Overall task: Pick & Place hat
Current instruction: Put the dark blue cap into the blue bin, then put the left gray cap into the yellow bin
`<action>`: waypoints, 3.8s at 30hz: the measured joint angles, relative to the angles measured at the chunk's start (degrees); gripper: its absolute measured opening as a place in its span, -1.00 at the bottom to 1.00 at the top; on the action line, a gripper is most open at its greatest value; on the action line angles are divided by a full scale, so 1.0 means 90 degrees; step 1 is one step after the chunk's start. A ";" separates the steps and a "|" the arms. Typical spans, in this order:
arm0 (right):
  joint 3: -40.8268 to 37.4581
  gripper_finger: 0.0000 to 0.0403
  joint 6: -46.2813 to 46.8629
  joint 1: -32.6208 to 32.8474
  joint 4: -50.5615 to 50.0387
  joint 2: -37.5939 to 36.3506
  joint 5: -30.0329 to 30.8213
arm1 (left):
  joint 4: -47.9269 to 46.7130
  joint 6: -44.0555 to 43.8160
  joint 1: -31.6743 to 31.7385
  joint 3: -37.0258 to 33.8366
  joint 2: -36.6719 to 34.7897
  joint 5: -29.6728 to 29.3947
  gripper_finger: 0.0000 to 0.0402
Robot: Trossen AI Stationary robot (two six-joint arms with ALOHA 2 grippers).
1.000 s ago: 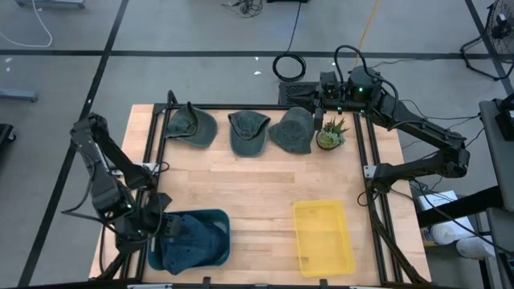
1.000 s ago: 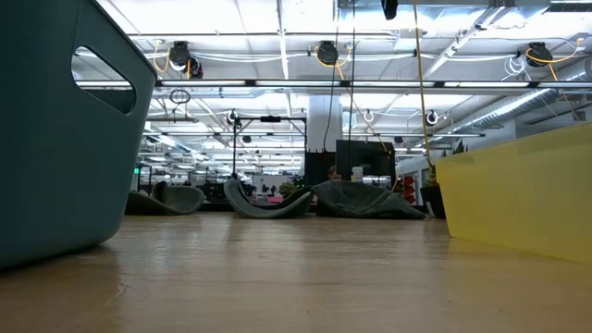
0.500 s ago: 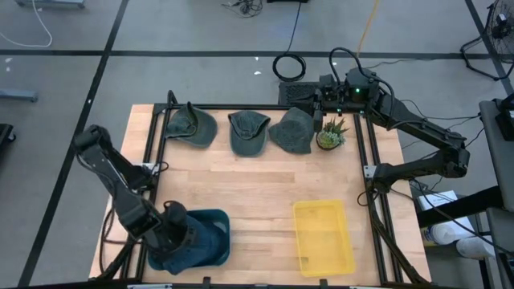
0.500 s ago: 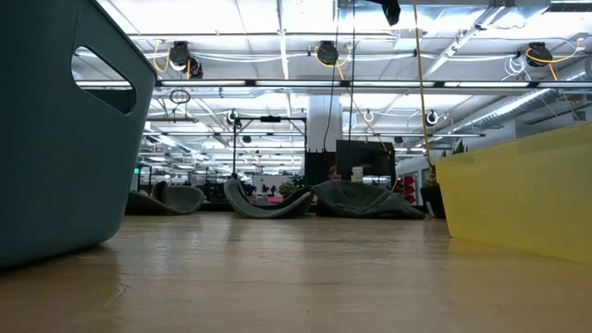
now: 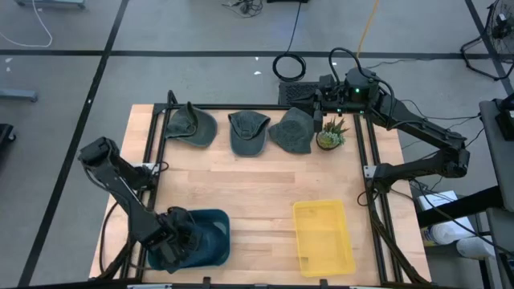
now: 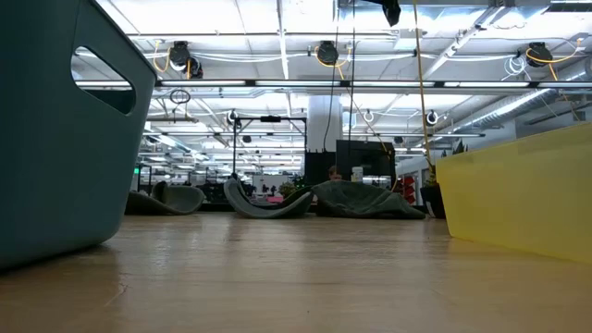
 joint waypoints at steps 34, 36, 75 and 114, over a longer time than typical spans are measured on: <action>0.0000 -0.97 0.0000 0.0001 -0.0002 0.0000 0.0001 | -0.0089 0.0452 0.0049 0.0106 0.0859 -0.0423 -0.68; -0.0001 -0.97 0.0000 0.0001 0.0000 0.0000 0.0001 | -0.0236 0.0454 0.0055 0.0125 0.0578 -0.0631 -0.68; 0.0000 -0.97 0.0156 0.0001 0.0002 0.0000 -0.0350 | -0.0142 0.1973 0.0381 0.0168 -0.3758 -0.3572 -0.59; 0.0000 -0.97 0.1449 0.0001 0.0002 0.0000 -0.0352 | 0.4687 1.3871 0.3421 0.0177 -0.4674 -0.5280 0.98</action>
